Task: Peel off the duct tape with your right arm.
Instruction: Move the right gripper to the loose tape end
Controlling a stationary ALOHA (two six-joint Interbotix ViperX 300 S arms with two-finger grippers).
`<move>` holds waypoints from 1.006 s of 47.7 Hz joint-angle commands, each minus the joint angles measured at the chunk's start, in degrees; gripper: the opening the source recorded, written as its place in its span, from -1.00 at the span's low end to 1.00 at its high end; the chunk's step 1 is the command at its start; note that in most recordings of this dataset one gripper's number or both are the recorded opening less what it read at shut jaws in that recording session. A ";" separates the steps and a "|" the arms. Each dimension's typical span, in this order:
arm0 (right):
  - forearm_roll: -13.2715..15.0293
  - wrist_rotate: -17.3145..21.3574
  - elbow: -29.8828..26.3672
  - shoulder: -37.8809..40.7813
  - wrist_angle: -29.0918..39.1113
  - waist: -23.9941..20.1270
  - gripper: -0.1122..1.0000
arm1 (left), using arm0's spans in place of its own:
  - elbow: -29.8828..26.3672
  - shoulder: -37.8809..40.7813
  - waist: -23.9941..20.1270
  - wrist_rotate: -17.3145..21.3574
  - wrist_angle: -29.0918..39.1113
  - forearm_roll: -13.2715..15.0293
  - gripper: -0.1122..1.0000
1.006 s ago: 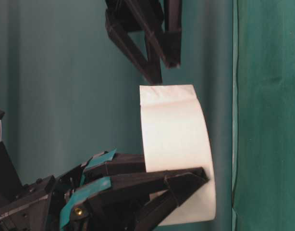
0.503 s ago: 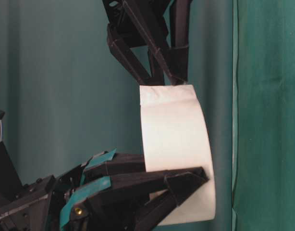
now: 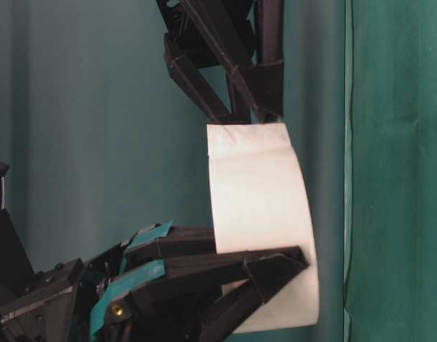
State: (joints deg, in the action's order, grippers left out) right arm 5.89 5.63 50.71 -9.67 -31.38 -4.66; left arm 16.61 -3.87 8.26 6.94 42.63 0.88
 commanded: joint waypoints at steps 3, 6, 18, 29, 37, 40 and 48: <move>0.00 0.09 -1.14 -0.35 -0.62 -0.18 -0.40 | -1.32 -0.88 -0.18 0.09 -0.53 -0.18 -0.40; -0.09 0.09 -1.14 -0.44 -0.97 -0.18 -0.61 | -1.32 -0.88 -0.18 0.09 -0.53 -0.18 -0.40; -0.18 0.18 -1.14 0.00 -2.11 -0.18 -0.89 | -1.32 -0.88 -0.18 0.09 -0.53 -0.18 -0.40; -0.44 0.18 -1.32 0.70 -2.11 -0.18 -0.91 | -1.41 -0.88 -0.18 0.09 -0.53 -0.18 -0.40; -0.44 0.18 -1.41 0.62 -2.72 -0.18 -0.91 | -1.32 -0.88 -0.18 0.09 -0.53 -0.18 -0.40; -0.44 0.09 -1.32 0.70 -2.99 -0.18 -0.92 | -1.32 -0.88 -0.18 0.09 -0.53 -0.18 -0.40; -0.44 -0.09 -1.32 0.70 -2.99 -0.18 -0.96 | -1.32 -0.88 -0.18 0.09 -0.62 -0.18 -0.40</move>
State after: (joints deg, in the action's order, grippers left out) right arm 5.54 5.71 50.63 -8.44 -33.66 -4.57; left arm 16.61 -3.87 8.35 6.94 42.63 0.88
